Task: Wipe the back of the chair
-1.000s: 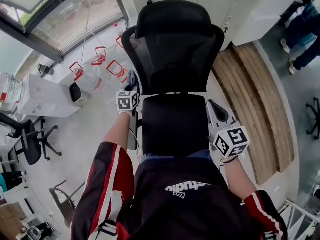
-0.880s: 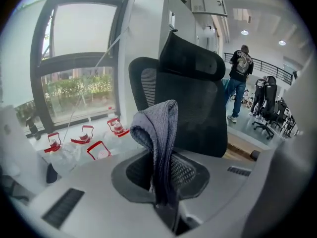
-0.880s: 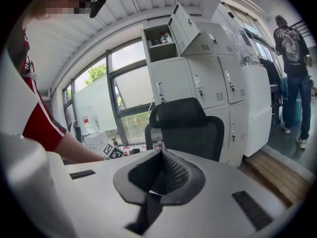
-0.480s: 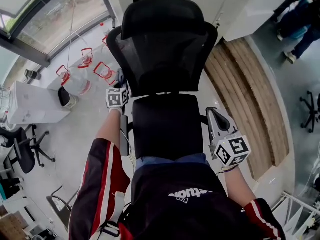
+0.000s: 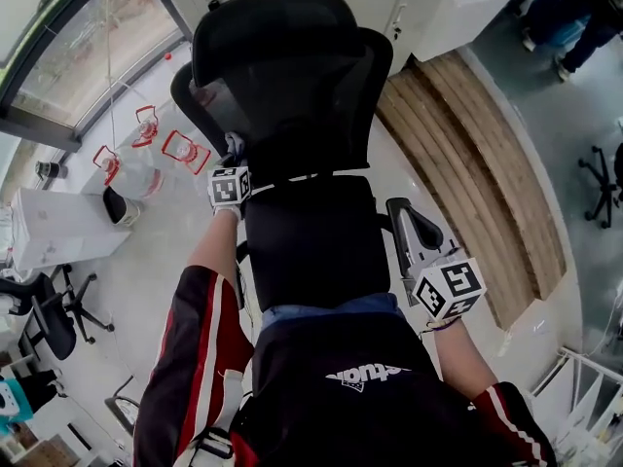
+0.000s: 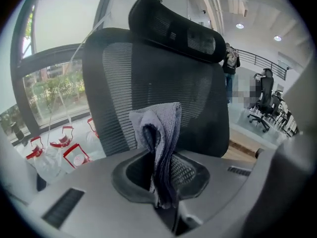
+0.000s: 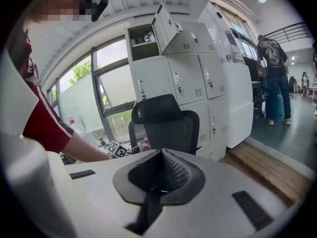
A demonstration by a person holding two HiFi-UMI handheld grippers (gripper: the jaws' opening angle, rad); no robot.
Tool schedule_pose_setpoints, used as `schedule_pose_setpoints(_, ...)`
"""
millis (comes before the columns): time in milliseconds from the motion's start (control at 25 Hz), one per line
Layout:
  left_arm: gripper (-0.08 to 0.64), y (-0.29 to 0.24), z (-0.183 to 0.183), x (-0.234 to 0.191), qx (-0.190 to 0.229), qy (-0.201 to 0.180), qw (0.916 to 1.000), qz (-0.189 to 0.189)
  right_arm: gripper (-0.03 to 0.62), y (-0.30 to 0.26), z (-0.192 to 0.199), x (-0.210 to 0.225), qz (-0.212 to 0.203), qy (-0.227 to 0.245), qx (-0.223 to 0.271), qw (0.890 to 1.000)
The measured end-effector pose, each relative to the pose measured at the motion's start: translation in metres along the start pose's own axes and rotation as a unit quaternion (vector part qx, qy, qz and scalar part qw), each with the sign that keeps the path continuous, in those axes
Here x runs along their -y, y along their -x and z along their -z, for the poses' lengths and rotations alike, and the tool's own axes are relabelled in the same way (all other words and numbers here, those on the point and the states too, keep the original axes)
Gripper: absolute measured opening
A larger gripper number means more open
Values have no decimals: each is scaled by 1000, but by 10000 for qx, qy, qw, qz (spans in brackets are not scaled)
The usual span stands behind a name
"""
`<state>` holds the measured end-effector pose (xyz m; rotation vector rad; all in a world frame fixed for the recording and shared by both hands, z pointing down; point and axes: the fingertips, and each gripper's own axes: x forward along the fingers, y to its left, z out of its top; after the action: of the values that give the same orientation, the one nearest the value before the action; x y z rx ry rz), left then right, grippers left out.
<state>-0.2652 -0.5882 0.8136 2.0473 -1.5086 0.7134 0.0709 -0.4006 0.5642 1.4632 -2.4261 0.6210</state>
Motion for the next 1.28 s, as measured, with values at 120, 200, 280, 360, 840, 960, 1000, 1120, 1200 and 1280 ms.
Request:
schedule_pose_setpoints(120, 55, -14, -9, 31, 23, -117, 9997, 202, -3, 3, 1, 5, 48, -87, 37, 9999)
schedule_pose_setpoints(200, 55, -24, -15, 52, 24, -170, 9993, 322, -3, 5, 1, 9, 69, -128, 61, 9999)
schedule_pose_setpoints(280, 55, -37, -20, 73, 17, -229, 9988, 430, -3, 6, -1, 14, 100, -159, 92, 9998)
schedule_pose_setpoints(360, 55, -46, -28, 94, -4, -323, 9980, 552, -3, 9, -3, 20, 157, -199, 131, 9996)
schedule_pose_setpoints(840, 55, -97, -58, 227, -39, -822, 9864, 1420, -3, 50, -2, 85, 898, -574, 354, 9937)
schedule_pose_setpoints(960, 55, -109, -62, 259, -46, -914, 9824, 1631, -3, 60, 0, 98, 1073, -648, 392, 9913)
schedule_pose_setpoints(1000, 55, -112, -63, 270, -43, -935, 9810, 1697, -3, 64, 1, 102, 1133, -672, 410, 9904)
schedule_pose_setpoints(1120, 55, -120, -69, 306, -9, -1037, 9761, 1912, -3, 78, 5, 116, 1330, -746, 448, 9873)
schedule_pose_setpoints(1200, 55, -122, -72, 328, 7, -1107, 9722, 2062, -3, 86, 10, 123, 1437, -795, 449, 9854)
schedule_pose_setpoints(1280, 55, -120, -75, 345, 38, -1098, 9696, 2188, -3, 92, 12, 127, 1497, -813, 452, 9843)
